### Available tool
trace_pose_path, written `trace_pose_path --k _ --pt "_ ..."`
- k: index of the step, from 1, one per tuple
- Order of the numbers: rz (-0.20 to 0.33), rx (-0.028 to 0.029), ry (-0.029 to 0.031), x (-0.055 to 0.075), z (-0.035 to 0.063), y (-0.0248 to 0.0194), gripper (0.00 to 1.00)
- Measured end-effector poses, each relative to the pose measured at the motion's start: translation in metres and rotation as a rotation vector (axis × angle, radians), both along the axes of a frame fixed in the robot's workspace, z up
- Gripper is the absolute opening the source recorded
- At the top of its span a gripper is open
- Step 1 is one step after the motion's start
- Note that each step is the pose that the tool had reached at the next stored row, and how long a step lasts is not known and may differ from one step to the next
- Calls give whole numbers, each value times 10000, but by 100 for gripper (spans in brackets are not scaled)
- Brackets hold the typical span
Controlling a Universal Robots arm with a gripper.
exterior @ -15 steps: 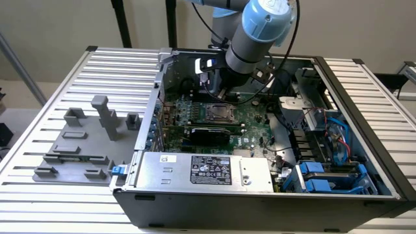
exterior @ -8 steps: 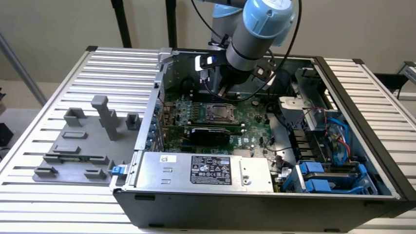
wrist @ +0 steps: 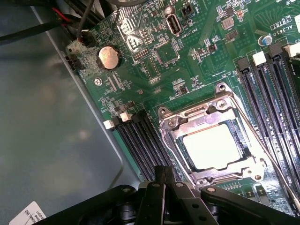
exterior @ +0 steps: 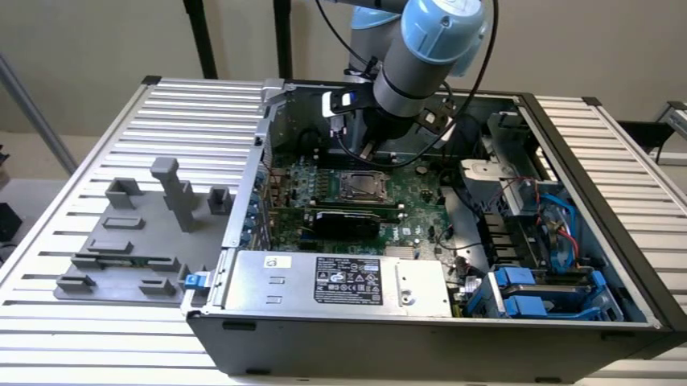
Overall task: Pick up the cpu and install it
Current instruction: 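Install the first cpu locking lever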
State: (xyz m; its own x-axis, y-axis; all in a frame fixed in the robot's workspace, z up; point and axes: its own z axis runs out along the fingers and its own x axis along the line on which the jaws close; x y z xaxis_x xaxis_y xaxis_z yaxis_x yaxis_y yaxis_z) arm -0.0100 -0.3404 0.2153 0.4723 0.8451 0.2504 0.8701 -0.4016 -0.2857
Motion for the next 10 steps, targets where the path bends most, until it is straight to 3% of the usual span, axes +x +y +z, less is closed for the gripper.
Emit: trace_pose_path --k 7,10 --pt "0 0 0 -1 0 -2 11" --pt "1 0 0 0 7 -35 11"
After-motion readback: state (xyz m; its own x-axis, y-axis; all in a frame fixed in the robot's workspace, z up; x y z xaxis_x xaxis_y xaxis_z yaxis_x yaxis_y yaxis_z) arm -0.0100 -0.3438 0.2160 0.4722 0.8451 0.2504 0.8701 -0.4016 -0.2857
